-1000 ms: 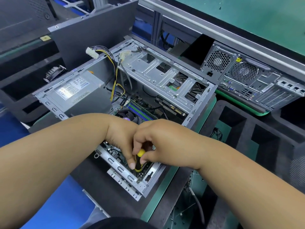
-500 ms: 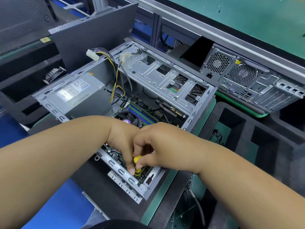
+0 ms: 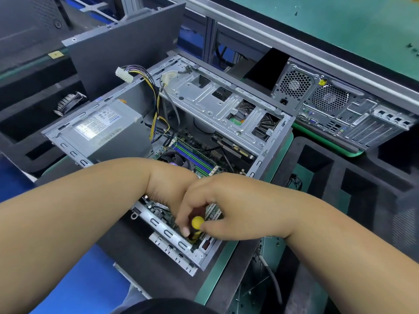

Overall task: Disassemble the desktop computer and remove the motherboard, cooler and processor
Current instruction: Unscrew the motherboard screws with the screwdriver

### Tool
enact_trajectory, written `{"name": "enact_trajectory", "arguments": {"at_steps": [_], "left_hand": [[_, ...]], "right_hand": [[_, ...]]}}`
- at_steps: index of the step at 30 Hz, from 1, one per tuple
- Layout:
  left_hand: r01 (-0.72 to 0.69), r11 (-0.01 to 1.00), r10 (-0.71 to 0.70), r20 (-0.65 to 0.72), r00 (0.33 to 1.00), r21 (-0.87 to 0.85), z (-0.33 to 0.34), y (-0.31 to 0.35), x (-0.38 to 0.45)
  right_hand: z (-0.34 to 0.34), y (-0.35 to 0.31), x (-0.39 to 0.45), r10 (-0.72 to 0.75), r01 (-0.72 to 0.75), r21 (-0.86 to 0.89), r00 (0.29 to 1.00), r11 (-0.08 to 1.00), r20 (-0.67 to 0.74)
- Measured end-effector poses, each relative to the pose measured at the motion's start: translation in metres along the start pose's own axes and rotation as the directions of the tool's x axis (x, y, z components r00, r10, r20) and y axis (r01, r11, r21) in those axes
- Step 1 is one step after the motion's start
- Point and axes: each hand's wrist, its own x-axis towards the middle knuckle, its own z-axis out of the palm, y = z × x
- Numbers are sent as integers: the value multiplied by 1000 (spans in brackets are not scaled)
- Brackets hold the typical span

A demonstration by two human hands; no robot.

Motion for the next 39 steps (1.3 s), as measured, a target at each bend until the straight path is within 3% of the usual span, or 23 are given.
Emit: {"name": "enact_trajectory", "arguments": {"at_steps": [3, 9, 14, 18, 23, 29, 35, 39], "left_hand": [[-78, 988, 75, -32, 997, -134, 0, 0, 0], [-211, 963, 209, -34, 977, -167, 3, -7, 2], [-198, 979, 197, -32, 980, -43, 1, -16, 2], [-217, 975, 221, -115, 968, 46, 3, -15, 5], [-265, 951, 295, -207, 933, 160, 7, -12, 8], [-295, 946, 318, -205, 926, 135, 11, -8, 6], [-278, 945, 294, -77, 953, 175, 7, -10, 1], [-264, 929, 282, -34, 959, 260, 2, -9, 2]], "right_hand": [[10, -4, -2, 103, -120, -106, 983, 987, -152], [12, -14, 0, 178, -200, -132, 971, 971, -159], [16, -27, 0, 273, -293, -104, 946, 950, -174], [19, -35, -4, 352, -372, -75, 914, 925, -202], [30, -43, -8, 439, -478, -16, 819, 878, -369], [42, -49, -1, 527, -597, -25, 726, 802, -443], [45, -55, -1, 477, -504, 40, 786, 863, -394], [38, -52, -3, 454, -458, 57, 843, 887, -287]]}}
